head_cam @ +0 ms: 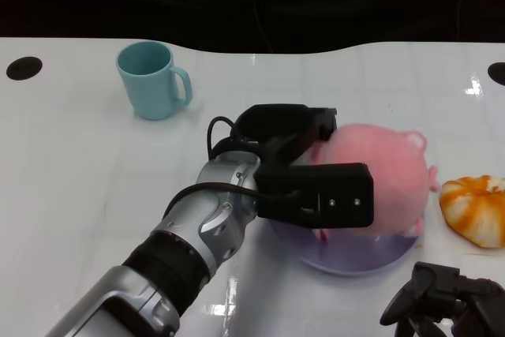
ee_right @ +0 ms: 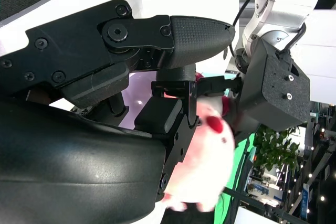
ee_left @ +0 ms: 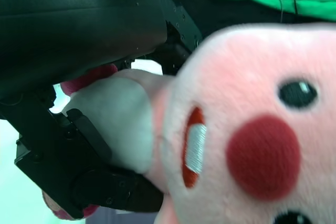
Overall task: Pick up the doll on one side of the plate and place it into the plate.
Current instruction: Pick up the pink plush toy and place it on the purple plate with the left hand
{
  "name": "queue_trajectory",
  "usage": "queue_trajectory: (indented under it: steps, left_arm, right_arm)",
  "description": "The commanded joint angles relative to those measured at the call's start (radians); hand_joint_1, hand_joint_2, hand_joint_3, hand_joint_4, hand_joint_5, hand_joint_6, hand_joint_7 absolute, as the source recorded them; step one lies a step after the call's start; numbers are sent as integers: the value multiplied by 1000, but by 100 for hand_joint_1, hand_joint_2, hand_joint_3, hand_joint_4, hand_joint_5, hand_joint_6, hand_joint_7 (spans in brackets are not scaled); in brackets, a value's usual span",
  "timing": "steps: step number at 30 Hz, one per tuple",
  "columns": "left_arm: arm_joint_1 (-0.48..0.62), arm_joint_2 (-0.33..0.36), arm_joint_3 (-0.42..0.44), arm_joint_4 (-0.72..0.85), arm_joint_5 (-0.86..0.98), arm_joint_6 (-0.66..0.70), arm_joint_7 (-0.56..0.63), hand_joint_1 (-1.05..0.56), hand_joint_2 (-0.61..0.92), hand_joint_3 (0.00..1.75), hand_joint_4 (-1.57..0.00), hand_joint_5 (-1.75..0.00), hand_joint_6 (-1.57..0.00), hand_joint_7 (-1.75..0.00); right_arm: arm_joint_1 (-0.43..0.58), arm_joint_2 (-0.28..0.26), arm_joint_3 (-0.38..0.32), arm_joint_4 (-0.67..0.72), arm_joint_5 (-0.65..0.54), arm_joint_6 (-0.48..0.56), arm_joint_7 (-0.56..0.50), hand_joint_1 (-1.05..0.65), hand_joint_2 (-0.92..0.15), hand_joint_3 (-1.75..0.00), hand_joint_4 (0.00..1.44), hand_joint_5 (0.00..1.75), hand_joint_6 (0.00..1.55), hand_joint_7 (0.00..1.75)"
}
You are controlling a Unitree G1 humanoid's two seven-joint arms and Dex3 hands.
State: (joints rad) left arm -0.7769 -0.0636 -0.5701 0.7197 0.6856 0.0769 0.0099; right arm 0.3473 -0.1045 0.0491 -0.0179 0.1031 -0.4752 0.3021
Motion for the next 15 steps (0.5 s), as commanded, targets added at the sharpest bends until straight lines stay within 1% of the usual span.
queue_trajectory:
  steps: [1,2,3,4,5,6,7,9,11,13,15]
  left_arm:
    - [-36,3,6,-14,-4,13,-27,-37,90,9,-75,-166,-99,-26]
    - [-35,7,2,-23,1,16,-33,-41,91,10,-71,-155,-94,-17]
    - [-33,9,-1,-29,3,18,-37,-44,92,11,-67,-147,-91,-13]
    - [-37,22,-18,-44,19,25,-68,-45,92,12,-64,-142,-89,-10]
    - [-38,32,-30,-57,31,31,-92,-54,92,21,-52,-101,-74,-4]
    - [-43,45,-45,-76,45,46,-137,-57,92,24,-49,-84,-68,-2]
    - [-45,54,-55,-92,54,57,-175,-63,92,27,-40,-65,-55,-1]
    - [-47,68,-67,-112,64,71,-227,-72,92,32,-32,-37,-39,0]
    - [-50,81,-77,-126,75,74,-265,-80,92,37,-23,-25,-30,0]
    - [-53,97,-88,-143,79,73,-311,-89,92,43,-13,-18,-21,0]
    - [-51,112,-93,-165,79,73,-344,-98,92,48,-7,-15,-15,0]
  right_arm:
    - [-2,-5,-4,1,-1,-11,-4,-94,-92,-46,86,148,85,116]
    - [-3,-5,-4,2,-1,-10,-4,-94,-92,-46,86,148,85,116]
    - [-3,-5,-4,2,-1,-10,-4,-94,-92,-46,86,148,85,116]
    - [-3,-4,-5,1,-2,-9,-6,-94,-92,-46,86,148,85,116]
    - [-3,-4,-5,1,-4,-8,-8,-94,-92,-46,87,148,85,116]
    - [-4,-4,-5,1,-3,-8,-8,-94,-92,-46,87,148,85,116]
    - [-5,-4,-6,2,-3,-9,-8,-94,-92,-46,87,148,85,116]
    - [-7,-5,-6,4,-1,-12,-5,-94,-92,-46,87,148,85,116]
    - [-7,-6,-6,3,-1,-10,-5,-94,-92,-46,86,148,85,117]
    - [-8,-7,-7,5,-1,-12,-5,-94,-92,-46,86,148,85,117]
    - [-10,-7,-8,9,0,-15,-3,-94,-92,-47,86,148,85,117]
